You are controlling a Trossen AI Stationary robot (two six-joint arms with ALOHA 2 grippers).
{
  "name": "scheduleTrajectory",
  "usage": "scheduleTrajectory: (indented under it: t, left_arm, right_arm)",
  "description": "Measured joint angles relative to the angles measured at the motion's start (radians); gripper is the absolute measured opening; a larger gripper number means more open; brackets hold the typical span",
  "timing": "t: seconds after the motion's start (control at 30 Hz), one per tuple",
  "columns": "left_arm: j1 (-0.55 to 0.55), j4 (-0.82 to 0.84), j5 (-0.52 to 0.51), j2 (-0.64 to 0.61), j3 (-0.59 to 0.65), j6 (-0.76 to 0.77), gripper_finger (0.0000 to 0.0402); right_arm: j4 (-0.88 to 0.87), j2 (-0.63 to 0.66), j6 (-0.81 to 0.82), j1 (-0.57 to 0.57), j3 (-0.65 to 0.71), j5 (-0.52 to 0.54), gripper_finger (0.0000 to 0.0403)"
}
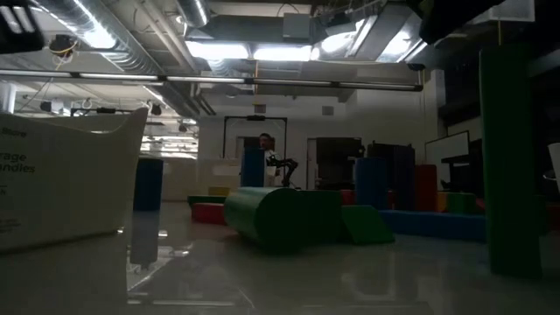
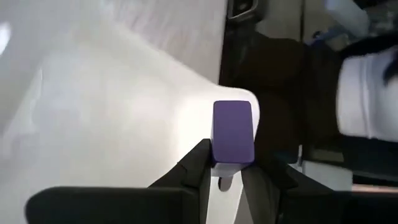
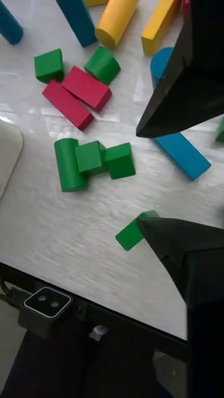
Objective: Sort blocks
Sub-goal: Put the purple block into the middle white bin
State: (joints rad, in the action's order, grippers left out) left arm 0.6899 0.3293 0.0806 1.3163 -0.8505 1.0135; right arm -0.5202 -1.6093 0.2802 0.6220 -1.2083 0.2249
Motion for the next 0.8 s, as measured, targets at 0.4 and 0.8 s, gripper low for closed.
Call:
scheduleTrajectory:
  t: [0.4,0.8]
  left_arm:
    - [-0.003,0.037,0.000,0.000,0.000,0.163,0.0070]
    - [-0.005,0.047,-0.044,0.000,0.000,0.178,0.0135]
  right_arm:
    - [0.000,0.000,0.002,0.000,0.000,-0.028,0.0220]
    - [0.006,0.000,0.003,0.000,0.000,-0.062,0.0220]
